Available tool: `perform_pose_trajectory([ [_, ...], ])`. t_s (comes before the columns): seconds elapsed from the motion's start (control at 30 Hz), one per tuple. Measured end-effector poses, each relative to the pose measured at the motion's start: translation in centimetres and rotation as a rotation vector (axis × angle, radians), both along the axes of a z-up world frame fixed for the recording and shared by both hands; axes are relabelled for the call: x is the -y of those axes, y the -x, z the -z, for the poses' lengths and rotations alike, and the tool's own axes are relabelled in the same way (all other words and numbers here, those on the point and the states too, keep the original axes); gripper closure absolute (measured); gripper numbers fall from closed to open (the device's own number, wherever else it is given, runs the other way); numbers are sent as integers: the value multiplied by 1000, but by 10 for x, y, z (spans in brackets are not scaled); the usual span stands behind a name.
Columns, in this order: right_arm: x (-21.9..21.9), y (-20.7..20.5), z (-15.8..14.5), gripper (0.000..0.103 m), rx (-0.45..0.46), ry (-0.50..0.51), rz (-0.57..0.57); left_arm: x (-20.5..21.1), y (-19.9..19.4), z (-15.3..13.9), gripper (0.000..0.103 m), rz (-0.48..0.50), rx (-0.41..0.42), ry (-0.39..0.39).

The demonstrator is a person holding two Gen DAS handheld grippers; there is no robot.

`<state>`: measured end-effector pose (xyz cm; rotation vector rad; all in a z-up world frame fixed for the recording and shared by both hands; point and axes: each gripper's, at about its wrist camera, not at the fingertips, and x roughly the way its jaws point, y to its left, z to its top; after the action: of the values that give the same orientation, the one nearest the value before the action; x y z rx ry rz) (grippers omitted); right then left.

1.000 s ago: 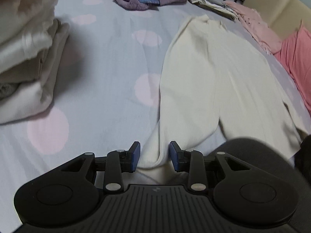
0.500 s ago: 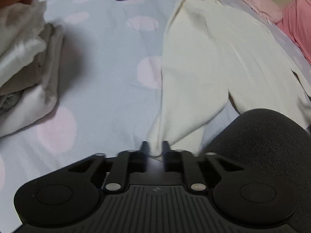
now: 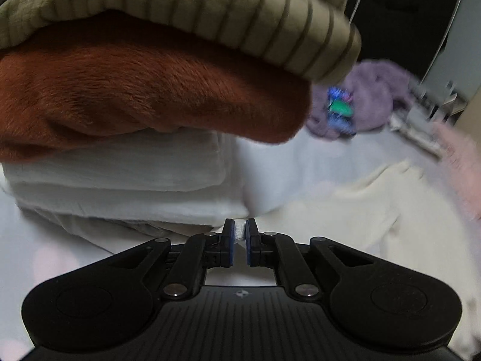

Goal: Fold clothes
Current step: 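Grasp the cream sweater sleeve cuff with the left gripper and straighten it outward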

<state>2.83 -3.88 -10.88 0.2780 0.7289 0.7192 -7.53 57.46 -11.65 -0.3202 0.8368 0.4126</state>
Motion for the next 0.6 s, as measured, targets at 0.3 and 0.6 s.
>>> perform_pose_trajectory([
  [0.3,-5,-3,4,66,-21,36,-7,20,-20,31,95,-44,-67,-136],
  [0.6,-8,-4,8,66,-34,39,-24,18,25,15,56,-1,74,-140],
])
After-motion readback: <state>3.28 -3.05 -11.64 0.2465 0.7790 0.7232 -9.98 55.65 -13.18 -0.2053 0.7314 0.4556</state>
